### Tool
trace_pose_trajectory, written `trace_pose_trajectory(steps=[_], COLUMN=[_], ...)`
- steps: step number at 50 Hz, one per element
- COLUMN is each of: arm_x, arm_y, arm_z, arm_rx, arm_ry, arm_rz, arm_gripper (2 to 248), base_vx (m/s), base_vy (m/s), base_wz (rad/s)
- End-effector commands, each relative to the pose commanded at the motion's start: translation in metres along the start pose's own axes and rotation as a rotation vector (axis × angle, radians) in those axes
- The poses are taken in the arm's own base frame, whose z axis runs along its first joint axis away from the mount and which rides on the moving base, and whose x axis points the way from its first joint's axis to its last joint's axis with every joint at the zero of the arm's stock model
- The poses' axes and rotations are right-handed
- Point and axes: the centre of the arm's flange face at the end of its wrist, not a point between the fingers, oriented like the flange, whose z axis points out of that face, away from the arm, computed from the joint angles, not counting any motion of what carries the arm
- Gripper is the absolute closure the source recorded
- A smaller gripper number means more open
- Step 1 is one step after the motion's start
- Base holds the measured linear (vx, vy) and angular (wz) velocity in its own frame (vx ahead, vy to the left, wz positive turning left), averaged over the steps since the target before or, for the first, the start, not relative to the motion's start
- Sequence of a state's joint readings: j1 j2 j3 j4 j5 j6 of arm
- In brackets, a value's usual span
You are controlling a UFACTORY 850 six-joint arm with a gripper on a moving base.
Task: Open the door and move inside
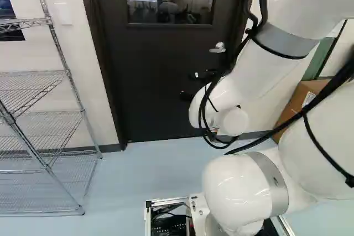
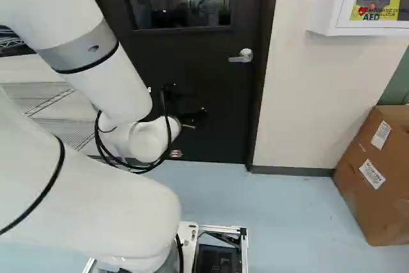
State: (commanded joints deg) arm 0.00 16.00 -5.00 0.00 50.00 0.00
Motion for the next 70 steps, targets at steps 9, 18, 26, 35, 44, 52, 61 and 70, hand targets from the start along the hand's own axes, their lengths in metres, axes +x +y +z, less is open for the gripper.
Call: trace_pose_trajectory(steps=[9,18,26,35,44,52,61,70], arm_x=[0.0,0.0,0.0,0.0,0.0,0.0,0.0,0.0], arm_y=[0.0,0.0,0.0,0.0,0.0,0.0,0.0,0.0], arm_z=[0.0,0.0,0.0,0.0,0.0,0.0,0.0,0.0], arm_rx=[0.0,0.0,0.0,0.0,0.0,0.0,0.0,0.0], arm_ry=[0.0,0.0,0.0,0.0,0.0,0.0,0.0,0.0], arm_rz=[0.0,0.0,0.0,0.0,0.0,0.0,0.0,0.0], arm_gripper=[3,3,3,3,3,3,3,3], base_vx=[0.133,0.134,0.138,0.132,0.134,0.12,0.079,-0.005], base_vy=[0.003,0.003,-0.006,-0.028,-0.033,-0.034,-0.017,0.001], base_wz=[-0.009,-0.013,-0.057,-0.169,-0.19,-0.189,-0.085,0.004])
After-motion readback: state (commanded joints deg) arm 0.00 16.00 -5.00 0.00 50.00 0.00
